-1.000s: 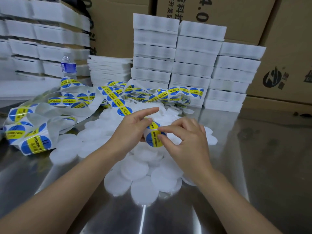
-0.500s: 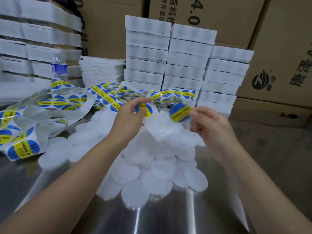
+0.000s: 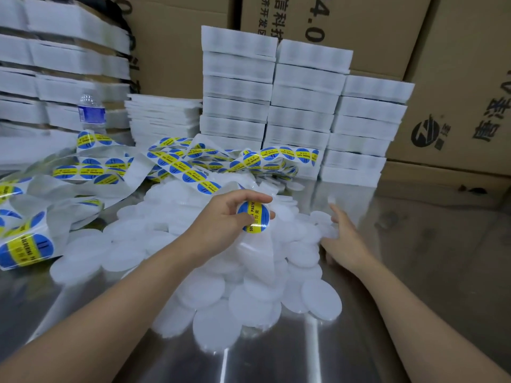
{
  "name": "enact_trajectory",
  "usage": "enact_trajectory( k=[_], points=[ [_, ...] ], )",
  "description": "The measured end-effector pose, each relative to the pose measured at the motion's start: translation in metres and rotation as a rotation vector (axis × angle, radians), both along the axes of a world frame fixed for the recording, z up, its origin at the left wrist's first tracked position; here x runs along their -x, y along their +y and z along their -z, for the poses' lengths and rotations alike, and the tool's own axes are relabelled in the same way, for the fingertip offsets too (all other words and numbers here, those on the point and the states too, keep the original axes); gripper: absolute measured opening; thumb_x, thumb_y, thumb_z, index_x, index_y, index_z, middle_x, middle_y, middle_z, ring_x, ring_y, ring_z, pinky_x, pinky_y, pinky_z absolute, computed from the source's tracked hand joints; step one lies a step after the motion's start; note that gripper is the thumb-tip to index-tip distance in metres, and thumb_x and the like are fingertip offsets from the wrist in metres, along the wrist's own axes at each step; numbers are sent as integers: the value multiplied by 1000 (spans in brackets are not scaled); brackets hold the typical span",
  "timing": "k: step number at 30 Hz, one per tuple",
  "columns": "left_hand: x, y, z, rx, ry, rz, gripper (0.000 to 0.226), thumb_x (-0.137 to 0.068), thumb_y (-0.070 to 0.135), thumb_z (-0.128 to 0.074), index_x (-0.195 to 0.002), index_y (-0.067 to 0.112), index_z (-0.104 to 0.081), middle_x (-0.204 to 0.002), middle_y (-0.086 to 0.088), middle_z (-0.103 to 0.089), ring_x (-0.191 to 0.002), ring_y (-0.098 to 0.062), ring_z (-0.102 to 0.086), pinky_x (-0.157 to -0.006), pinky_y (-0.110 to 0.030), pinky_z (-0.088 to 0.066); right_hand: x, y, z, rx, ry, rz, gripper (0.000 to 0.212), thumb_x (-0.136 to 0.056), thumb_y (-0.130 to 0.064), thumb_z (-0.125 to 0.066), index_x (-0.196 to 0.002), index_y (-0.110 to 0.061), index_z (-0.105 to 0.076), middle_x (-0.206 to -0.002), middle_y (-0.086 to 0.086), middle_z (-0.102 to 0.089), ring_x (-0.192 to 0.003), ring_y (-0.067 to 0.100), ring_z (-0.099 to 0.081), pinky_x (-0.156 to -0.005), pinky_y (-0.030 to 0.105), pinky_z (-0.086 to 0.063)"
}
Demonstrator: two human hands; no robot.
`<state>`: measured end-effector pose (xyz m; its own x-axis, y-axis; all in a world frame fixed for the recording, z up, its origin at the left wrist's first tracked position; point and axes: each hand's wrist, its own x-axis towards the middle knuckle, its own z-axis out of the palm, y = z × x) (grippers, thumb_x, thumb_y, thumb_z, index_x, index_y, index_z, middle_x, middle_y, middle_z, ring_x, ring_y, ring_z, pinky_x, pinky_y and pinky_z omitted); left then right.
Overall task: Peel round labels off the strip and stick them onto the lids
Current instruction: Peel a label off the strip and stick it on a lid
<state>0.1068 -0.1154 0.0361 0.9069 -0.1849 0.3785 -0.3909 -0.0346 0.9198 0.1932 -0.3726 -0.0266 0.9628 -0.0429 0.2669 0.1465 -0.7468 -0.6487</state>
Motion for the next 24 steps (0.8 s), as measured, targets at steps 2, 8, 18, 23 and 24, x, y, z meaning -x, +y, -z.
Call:
enact_trajectory(
  k=[2,8,18,23,24],
  points=[
    [0,-1,1,-2,2,-1,49,-85,-23,-37,-95,16,-65,-91,-6,-70,-73,4,-69,-45,-2,-36,-4,0,-2,27,-4,3,83,-81,-16,-62,-148,-32,-16,-146,9,-34,-128,32,-42,-104,48,-36],
    [-1,-1,6,-10,52,-4,49,-85,-21,-39,-94,17,-68,-90,-8,-73,-81,-6,-72,-62,-11,-50,-11,-3,-6,19,-14,1,85,-79,-24,-70,-148,-32,-20,-145,11,-35,-123,30,-46,-104,43,-36],
    [0,-2,3,-141,145,-102,35,-90,-2,-50,-89,20,-77,-83,9,-74,-65,8,-58,-55,-3,-38,30,17,-42,-187,-340,5,78,-78,-22,-75,-138,-45,-31,-135,-5,-41,-109,12,-51,-90,25,-40],
    [-2,-1,5,-140,222,-120,21,-86,37,-63,-83,24,-79,-86,11,-75,-70,7,-61,-58,-5,-42,71,75,-50,-266,-554,-269,76,-73,-17,-78,-123,-57,-36,-123,-33,-41,-106,-7,-51,-86,7,-39],
    [-2,-1,4,-109,249,-91,23,-86,40,-63,-81,24,-79,-84,10,-76,-71,4,-64,-60,-7,-46,75,82,-47,-238,-585,-304,76,-73,-16,-79,-126,-51,-37,-125,-29,-42,-109,-3,-51,-89,8,-38]
  ],
)
